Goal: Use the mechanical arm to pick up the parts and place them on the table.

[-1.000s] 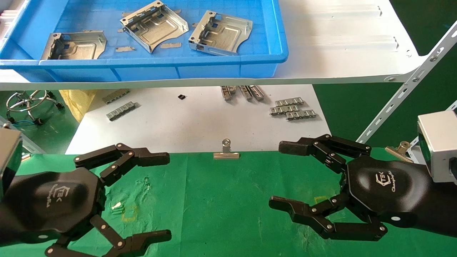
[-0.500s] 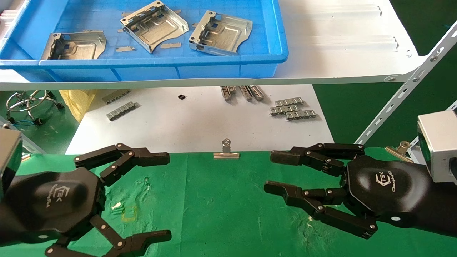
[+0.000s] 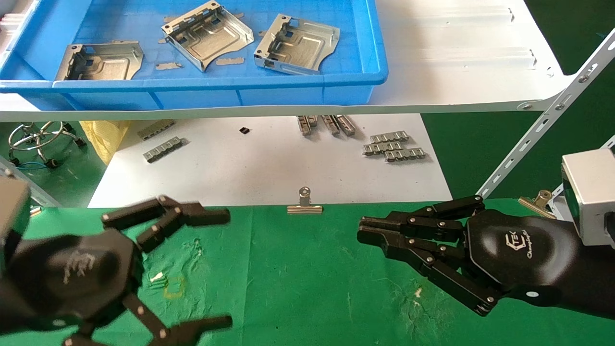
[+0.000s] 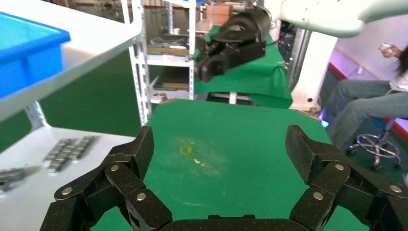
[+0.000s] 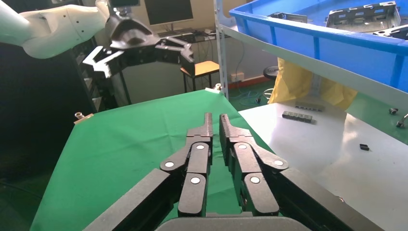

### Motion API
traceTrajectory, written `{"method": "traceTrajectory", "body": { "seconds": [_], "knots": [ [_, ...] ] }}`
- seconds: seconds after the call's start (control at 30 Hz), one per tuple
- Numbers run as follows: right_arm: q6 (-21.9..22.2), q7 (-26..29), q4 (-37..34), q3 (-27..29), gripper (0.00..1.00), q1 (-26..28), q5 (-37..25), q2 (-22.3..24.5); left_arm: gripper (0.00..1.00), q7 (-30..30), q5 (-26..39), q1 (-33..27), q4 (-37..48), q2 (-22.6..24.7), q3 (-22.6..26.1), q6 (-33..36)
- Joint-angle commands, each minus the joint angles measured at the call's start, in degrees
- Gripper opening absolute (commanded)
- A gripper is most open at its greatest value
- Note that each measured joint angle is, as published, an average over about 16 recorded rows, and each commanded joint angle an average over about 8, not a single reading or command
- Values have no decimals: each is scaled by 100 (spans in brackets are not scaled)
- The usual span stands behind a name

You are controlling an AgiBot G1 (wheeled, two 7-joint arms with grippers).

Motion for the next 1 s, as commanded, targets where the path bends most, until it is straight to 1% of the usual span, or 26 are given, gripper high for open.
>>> {"method": "traceTrajectory", "body": {
  "seconds": [0.03, 0.2, 0.33, 0.53, 0.63, 0.8, 0.83, 0.87, 0.9, 1.0],
  "knots": [
    [0, 0, 0, 0, 0, 0, 0, 0, 100, -4, 23, -81, -28, 9, -5, -17],
    [0, 0, 0, 0, 0, 0, 0, 0, 100, -65, 480, -1101, 364, 262, 125, -56],
    [0, 0, 0, 0, 0, 0, 0, 0, 100, -25, 966, -1949, 1039, 575, 317, -68],
    [0, 0, 0, 0, 0, 0, 0, 0, 100, 283, 1879, -3238, 2532, 1239, 730, -153],
    [0, 0, 0, 0, 0, 0, 0, 0, 100, 505, 2333, -3836, 3365, 1597, 937, -304],
    [0, 0, 0, 0, 1, 0, 0, 0, 100, 794, 3040, -4613, 4689, 2138, 1230, -1027],
    [0, 0, 0, 0, 5, 0, 0, 0, 99, 832, 3163, -4725, 4912, 2229, 1281, -1216],
    [0, 0, 0, 0, 15, 0, 0, 0, 95, 866, 3286, -4832, 5123, 2320, 1332, -1409],
    [0, 0, 0, 0, 28, 0, 0, 0, 88, 895, 3401, -4929, 5317, 2405, 1384, -1589],
    [0, 0, 0, 0, 65, 0, 0, 0, 51, 936, 3695, -5166, 5809, 2624, 1533, -1989]
  ]
}}
